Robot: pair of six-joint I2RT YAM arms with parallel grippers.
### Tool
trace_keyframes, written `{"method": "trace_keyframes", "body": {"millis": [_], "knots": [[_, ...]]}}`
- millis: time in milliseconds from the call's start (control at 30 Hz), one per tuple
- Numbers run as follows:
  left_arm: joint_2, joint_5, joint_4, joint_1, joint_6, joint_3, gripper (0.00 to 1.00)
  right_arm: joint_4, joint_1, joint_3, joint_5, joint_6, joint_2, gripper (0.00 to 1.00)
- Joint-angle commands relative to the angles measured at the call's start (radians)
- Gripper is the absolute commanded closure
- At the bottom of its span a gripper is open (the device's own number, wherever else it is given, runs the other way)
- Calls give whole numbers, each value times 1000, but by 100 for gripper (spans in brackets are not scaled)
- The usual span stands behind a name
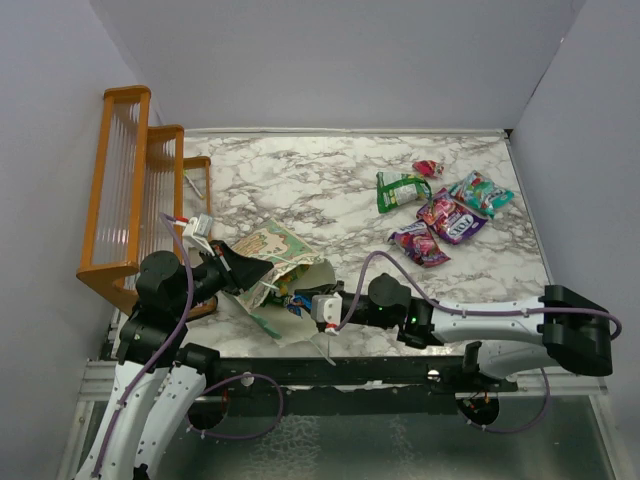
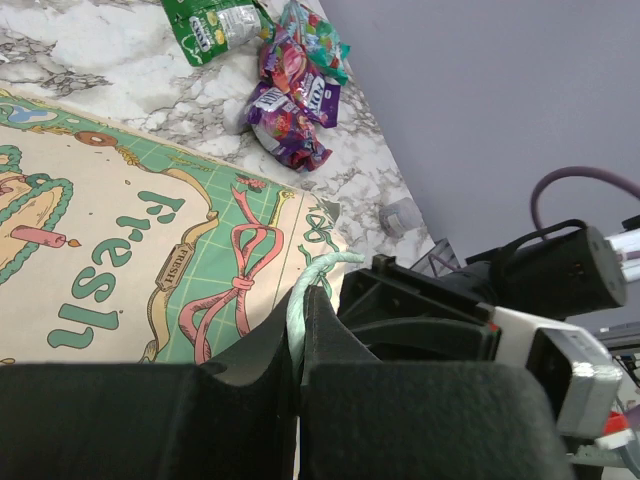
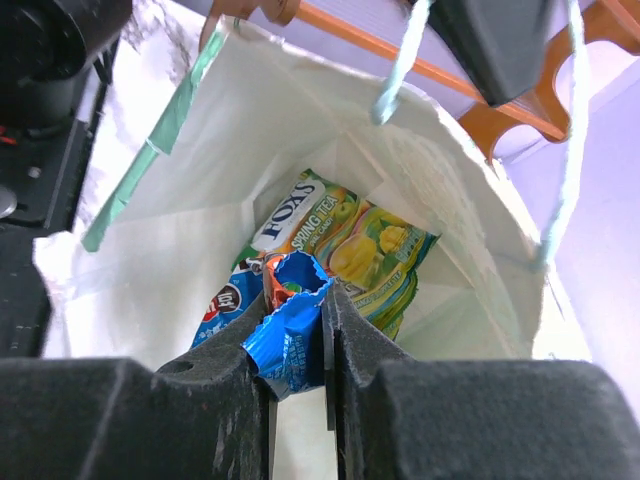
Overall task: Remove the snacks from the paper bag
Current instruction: Place the snack at the center of the board.
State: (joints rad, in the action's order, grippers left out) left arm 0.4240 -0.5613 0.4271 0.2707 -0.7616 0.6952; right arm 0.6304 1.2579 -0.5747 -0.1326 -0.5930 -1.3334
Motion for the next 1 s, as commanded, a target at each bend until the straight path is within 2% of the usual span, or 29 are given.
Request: {"method": "trace_keyframes", "body": {"millis": [0,100,200,267,333,467,567,667,800,900,967], "knots": [[0,29,-25,2,-3,-5,100,-252,9,-65,-17,150,148,83],[-14,62,-3,2,12,4,100,-440,9,-121,13,244,259,83],[-24,123,29,3,22,10,100,-539,9,-139,79,356,374,83],[-22,143,47,2,22,14,100,-611,9,-167,144,432,432,89],[-23,147,58,2,32,21,100,-691,8,-209,242,509,469,95],[-27,195,89,2,47,30,100,-796,9,-260,510,652,518,97],[-15,225,116,2,54,45,100,-805,9,-266,635,658,538,96],[-15,242,120,2,60,49,100,-779,8,-243,804,670,534,90],[-12,243,124,3,61,56,100,-665,-1,-172,1054,634,482,89],[-6,235,130,2,62,66,100,-611,-69,-133,1066,653,425,89],[-1,229,138,3,62,76,100,-592,-155,-98,1002,720,391,89]]}}
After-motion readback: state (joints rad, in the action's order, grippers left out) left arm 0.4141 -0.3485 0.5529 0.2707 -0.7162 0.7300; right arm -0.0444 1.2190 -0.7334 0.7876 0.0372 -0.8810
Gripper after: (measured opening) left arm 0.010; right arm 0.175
